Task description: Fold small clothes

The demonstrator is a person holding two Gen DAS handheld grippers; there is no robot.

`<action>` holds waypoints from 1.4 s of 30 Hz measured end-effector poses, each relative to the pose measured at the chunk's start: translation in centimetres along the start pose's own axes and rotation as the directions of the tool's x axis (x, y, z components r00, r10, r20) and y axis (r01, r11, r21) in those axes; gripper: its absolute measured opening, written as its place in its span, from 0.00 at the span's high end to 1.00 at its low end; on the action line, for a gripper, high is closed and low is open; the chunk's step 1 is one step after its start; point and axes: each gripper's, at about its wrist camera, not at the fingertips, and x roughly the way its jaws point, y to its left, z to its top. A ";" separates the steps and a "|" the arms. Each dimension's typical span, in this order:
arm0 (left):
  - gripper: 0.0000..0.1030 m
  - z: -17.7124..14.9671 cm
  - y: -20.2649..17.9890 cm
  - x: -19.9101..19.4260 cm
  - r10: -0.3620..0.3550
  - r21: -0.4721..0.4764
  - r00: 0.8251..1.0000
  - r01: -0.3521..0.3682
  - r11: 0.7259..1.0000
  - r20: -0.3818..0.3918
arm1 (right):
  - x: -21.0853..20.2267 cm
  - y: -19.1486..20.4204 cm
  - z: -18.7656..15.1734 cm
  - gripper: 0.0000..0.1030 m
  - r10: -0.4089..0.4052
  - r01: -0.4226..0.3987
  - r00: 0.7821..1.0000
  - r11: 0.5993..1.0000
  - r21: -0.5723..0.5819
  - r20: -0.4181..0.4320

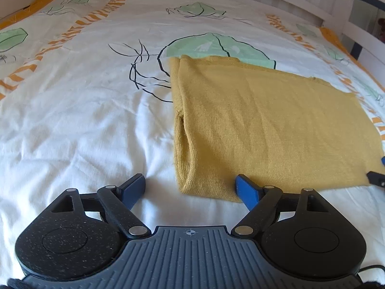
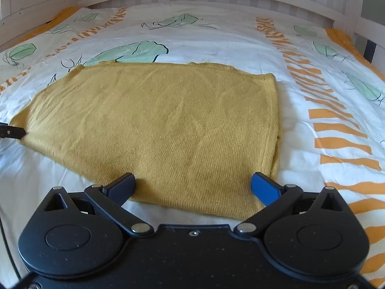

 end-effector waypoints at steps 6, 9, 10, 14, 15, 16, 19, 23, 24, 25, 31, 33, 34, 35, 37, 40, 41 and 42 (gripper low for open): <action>0.06 -1.1 -0.3 0.0 -0.025 0.017 0.999 0.024 1.000 0.031 | -0.1 0.2 -0.7 0.01 -0.009 0.009 0.999 1.000 -0.004 0.034; 0.01 -1.6 -0.5 0.0 -0.042 -0.001 0.997 0.042 0.999 0.058 | -0.1 0.3 -0.9 0.01 -0.010 0.011 0.999 1.000 -0.005 0.048; 0.01 -1.8 -0.5 -0.1 -0.037 -0.003 0.997 0.037 0.999 0.070 | -0.1 0.3 -0.9 0.01 -0.011 0.011 0.999 1.000 -0.006 0.049; 0.01 -2.3 -0.5 -0.3 -0.047 0.011 0.995 0.046 0.999 0.087 | -0.1 0.4 -1.1 0.00 -0.010 0.010 0.998 1.000 -0.005 0.057; 0.01 -2.2 -0.5 -0.3 -0.056 0.028 0.995 0.054 0.998 0.078 | -0.1 0.3 -1.1 0.00 -0.008 0.008 0.998 1.000 -0.004 0.059; 0.01 -2.0 -0.5 -0.3 -0.062 0.047 0.996 0.060 0.997 0.063 | -0.1 0.3 -1.1 0.00 -0.005 0.005 0.998 1.000 -0.001 0.060; 0.02 -1.5 -0.2 -0.3 -0.083 0.058 0.996 0.081 0.995 0.031 | -0.1 0.0 -1.1 0.00 0.006 -0.007 0.999 1.000 0.009 0.054; 0.03 -0.7 1.4 -1.0 -0.130 -0.054 0.991 0.132 0.990 0.028 | -0.3 0.1 -0.4 0.01 0.009 -0.009 1.000 1.000 0.009 0.018; 0.04 -0.5 1.7 -1.3 -0.139 -0.077 0.990 0.140 0.987 0.028 | -0.4 0.1 0.0 0.01 0.005 -0.005 1.000 1.000 0.019 0.005; 0.06 -0.3 2.1 -1.7 -0.143 -0.096 0.989 0.146 0.985 0.036 | -0.5 0.2 0.3 0.01 -0.002 0.002 1.000 1.000 0.029 -0.004; 0.07 0.1 3.1 -3.2 -0.079 -0.129 0.993 0.090 0.988 0.085 | -1.9 1.5 3.1 0.01 0.009 -0.014 0.998 0.997 0.074 0.069; 0.07 0.1 3.1 -3.3 -0.043 -0.121 0.995 0.054 0.991 0.087 | -1.0 1.8 4.8 0.01 0.010 -0.016 0.998 0.995 0.100 0.060; 0.07 0.1 3.1 -3.2 -0.033 -0.117 0.996 0.043 0.992 0.086 | -0.4 2.0 5.7 0.01 0.011 -0.018 0.998 0.993 0.120 0.058; 0.07 0.1 3.1 -3.2 -0.028 -0.116 0.996 0.037 0.993 0.083 | 0.3 2.1 6.7 0.01 0.009 -0.017 0.998 0.990 0.141 0.057; 0.07 0.0 3.3 -3.0 -0.030 -0.124 0.997 0.039 0.991 0.075 | 2.1 2.7 8.7 0.01 -0.010 0.002 0.999 0.987 0.164 0.049; 0.07 0.0 3.6 -2.8 -0.041 -0.137 0.997 0.049 0.989 0.063 | 4.8 4.0 11.3 0.01 -0.051 0.046 0.998 0.988 0.148 0.034; 0.07 0.0 3.7 -2.7 -0.041 -0.140 0.997 0.049 0.989 0.059 | 5.8 4.5 12.1 0.01 -0.070 0.066 0.997 0.988 0.137 0.024; 0.07 0.0 3.7 -2.7 -0.040 -0.144 0.998 0.048 0.988 0.056 | 6.7 4.9 12.8 0.01 -0.088 0.085 0.996 0.988 0.128 0.016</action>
